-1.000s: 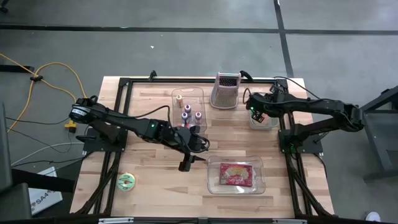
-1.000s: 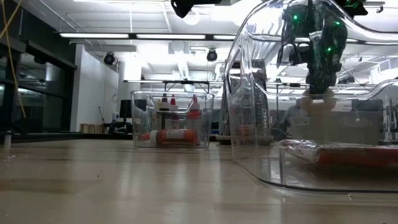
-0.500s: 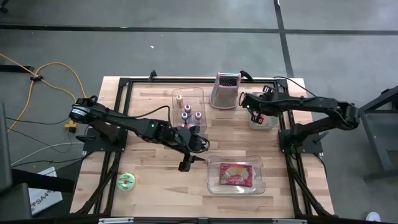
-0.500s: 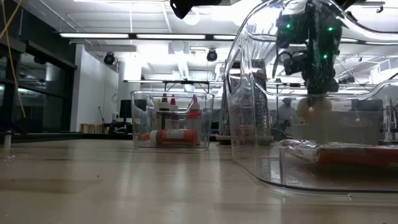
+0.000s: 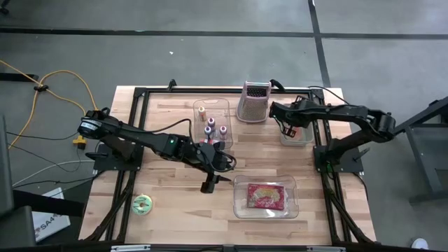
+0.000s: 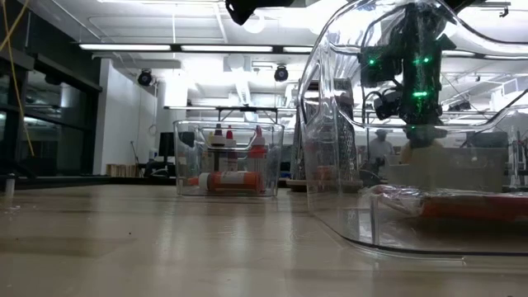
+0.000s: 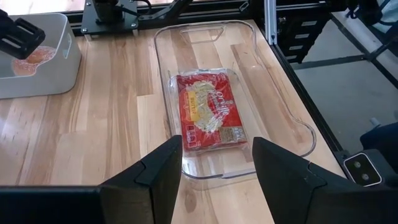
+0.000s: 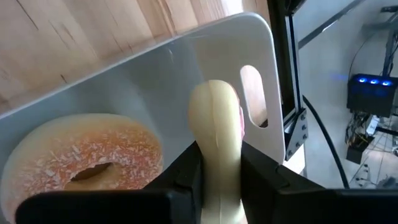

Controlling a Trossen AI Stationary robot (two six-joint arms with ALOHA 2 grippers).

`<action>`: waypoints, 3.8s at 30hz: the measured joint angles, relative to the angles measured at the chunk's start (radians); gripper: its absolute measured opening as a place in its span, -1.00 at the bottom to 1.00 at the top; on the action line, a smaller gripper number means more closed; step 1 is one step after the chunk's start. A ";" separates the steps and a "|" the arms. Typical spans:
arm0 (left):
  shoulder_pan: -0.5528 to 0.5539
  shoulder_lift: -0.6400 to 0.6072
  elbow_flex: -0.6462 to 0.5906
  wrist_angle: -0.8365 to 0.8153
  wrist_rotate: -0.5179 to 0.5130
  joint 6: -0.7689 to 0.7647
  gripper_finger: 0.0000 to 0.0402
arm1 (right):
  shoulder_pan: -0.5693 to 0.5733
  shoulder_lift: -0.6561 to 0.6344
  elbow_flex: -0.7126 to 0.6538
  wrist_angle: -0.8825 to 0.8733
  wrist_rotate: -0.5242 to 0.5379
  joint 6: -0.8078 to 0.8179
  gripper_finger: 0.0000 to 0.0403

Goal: Pick & Place Food Item
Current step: Put the pink donut into the gray bin, then put the blue donut into the gray bin

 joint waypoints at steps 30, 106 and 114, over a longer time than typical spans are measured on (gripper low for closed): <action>0.000 0.000 0.000 -0.001 0.000 0.000 -0.05 | 0.002 0.001 0.000 -0.007 -0.030 0.063 -0.19; -0.070 0.000 0.000 -0.052 0.004 -0.025 -0.05 | 0.843 -0.159 0.000 0.731 -0.449 0.233 -0.19; -0.081 0.000 0.000 -0.062 0.004 -0.069 -0.05 | 0.842 -0.159 0.001 0.745 -0.449 0.235 -0.19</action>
